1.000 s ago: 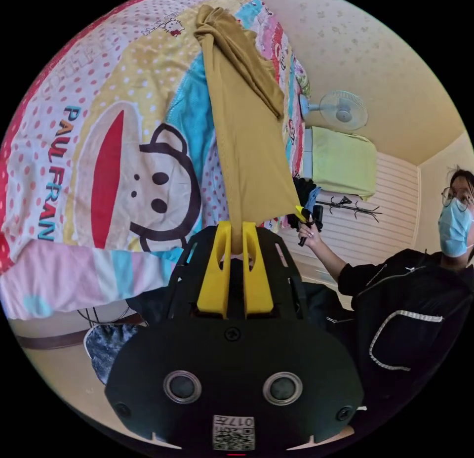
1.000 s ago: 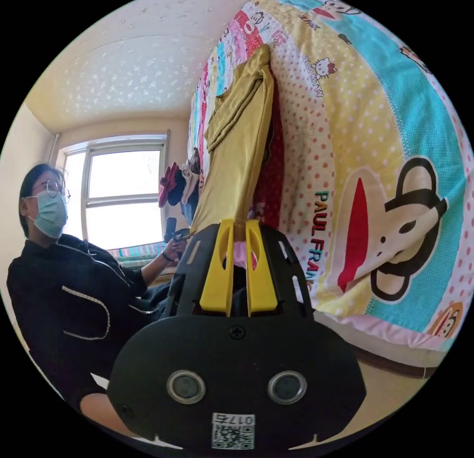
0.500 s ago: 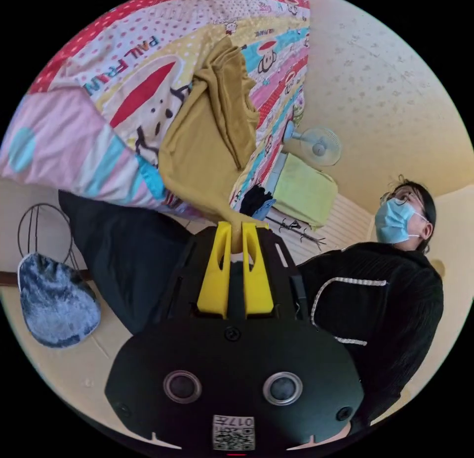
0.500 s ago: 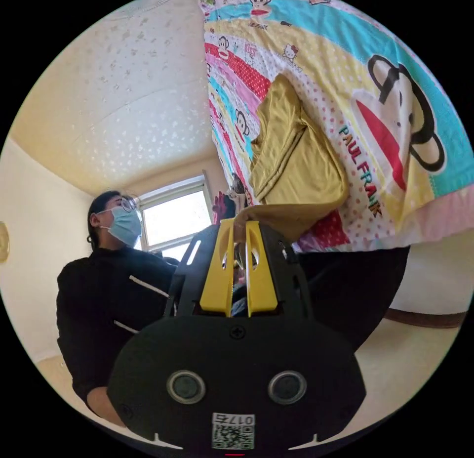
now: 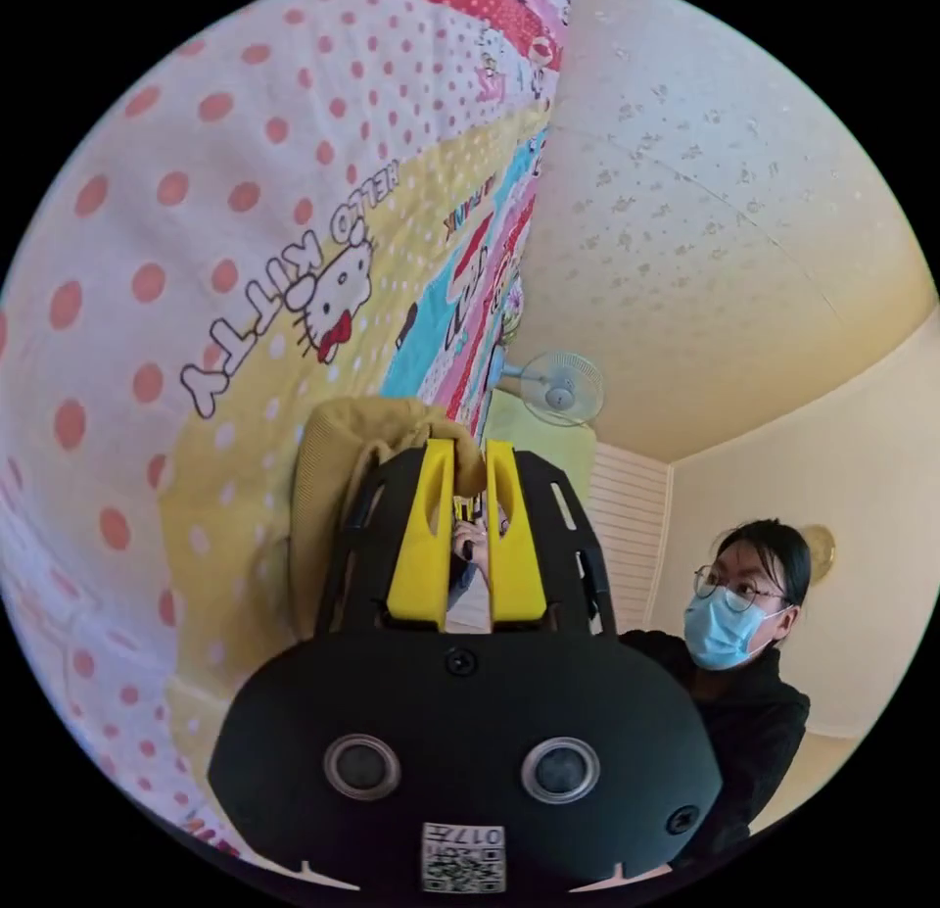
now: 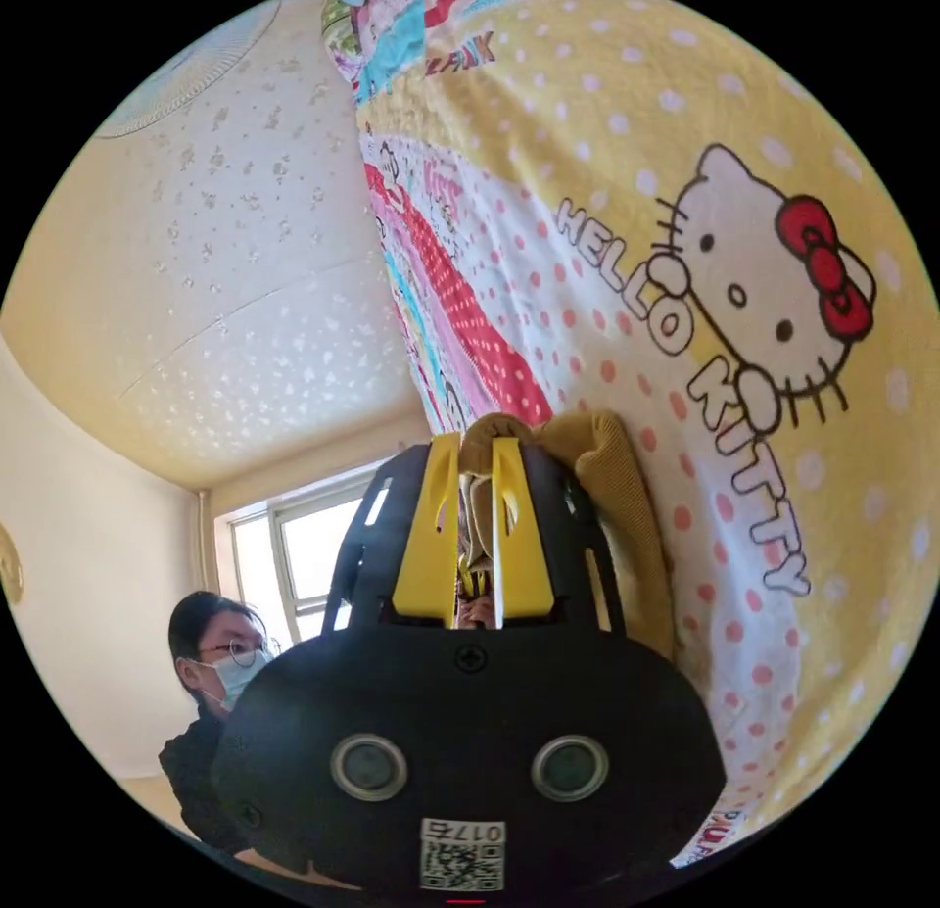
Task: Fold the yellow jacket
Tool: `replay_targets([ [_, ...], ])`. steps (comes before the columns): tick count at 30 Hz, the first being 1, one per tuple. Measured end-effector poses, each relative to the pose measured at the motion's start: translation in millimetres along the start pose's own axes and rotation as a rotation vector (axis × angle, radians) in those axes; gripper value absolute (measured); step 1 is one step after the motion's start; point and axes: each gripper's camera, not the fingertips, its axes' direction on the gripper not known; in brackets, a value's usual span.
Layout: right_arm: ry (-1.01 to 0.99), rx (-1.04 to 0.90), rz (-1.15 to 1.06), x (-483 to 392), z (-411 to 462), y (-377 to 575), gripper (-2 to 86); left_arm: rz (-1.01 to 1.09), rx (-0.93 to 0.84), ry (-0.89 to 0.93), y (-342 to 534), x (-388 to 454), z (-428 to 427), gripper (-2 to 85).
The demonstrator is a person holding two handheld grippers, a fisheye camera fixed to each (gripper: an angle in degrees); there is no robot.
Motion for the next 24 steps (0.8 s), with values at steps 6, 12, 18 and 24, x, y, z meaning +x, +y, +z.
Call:
replay_targets([
  [6, -0.211, 0.041, -0.027, -5, 7, 0, 10.9, -0.026, 0.15, 0.441, 23, -33, -1, 14.1],
  [12, 0.128, 0.044, -0.265, -81, 0, 25, 9.1, 0.178, 0.148, 0.275, 46, 30, -19, 12.5],
  [18, 0.446, -0.294, -0.635, -128, 78, 61, 7.9, 0.497, -0.089, -0.433, 111, 89, 37, 10.9],
  [24, 0.83, -0.487, -0.597, -114, 146, 66, 5.5, 0.432, 0.051, -0.715, 148, 80, 34, 4.6],
])
